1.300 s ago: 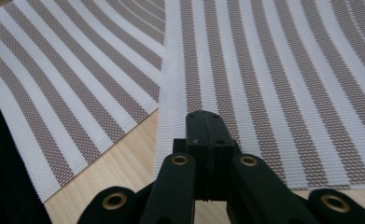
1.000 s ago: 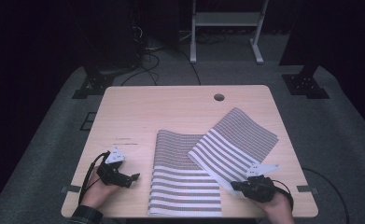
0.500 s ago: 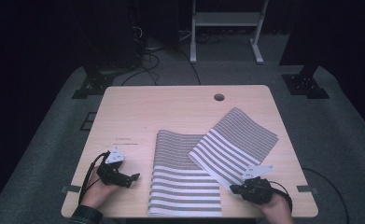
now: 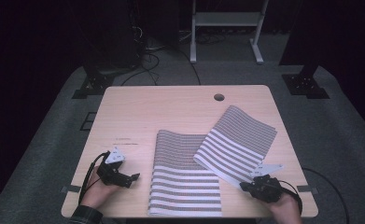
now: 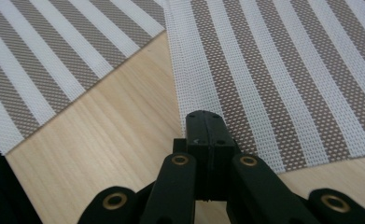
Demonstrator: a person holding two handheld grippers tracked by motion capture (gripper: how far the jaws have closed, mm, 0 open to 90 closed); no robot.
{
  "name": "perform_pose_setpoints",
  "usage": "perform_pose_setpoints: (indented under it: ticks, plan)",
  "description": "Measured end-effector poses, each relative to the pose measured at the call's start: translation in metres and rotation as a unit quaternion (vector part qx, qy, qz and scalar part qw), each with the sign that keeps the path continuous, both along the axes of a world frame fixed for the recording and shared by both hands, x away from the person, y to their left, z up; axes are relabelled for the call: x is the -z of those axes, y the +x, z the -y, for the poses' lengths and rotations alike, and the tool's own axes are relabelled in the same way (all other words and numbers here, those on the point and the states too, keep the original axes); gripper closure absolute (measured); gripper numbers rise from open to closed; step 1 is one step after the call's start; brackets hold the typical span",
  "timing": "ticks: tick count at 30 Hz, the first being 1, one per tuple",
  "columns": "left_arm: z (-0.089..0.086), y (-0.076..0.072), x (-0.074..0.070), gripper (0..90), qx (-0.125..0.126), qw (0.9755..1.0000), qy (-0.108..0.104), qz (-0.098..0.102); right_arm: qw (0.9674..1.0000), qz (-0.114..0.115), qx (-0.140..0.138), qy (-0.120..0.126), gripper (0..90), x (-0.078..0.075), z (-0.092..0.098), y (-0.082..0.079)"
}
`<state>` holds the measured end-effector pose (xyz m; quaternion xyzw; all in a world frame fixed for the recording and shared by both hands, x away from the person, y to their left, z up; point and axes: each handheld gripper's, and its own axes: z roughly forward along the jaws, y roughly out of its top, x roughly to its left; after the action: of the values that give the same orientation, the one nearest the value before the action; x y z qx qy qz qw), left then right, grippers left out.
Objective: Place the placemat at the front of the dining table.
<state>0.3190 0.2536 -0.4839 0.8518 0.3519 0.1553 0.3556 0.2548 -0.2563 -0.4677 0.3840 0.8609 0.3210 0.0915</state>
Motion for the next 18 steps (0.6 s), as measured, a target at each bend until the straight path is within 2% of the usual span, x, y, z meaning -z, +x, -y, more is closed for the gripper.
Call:
perform_pose_setpoints:
  ticks: [18]
  plan:
    - [0.000, 0.000, 0.000, 0.0, 0.000, 1.0000, 0.000, 0.000, 0.9986, -0.006, 0.052, -0.007, 90.0, -0.001, 0.031, 0.007]
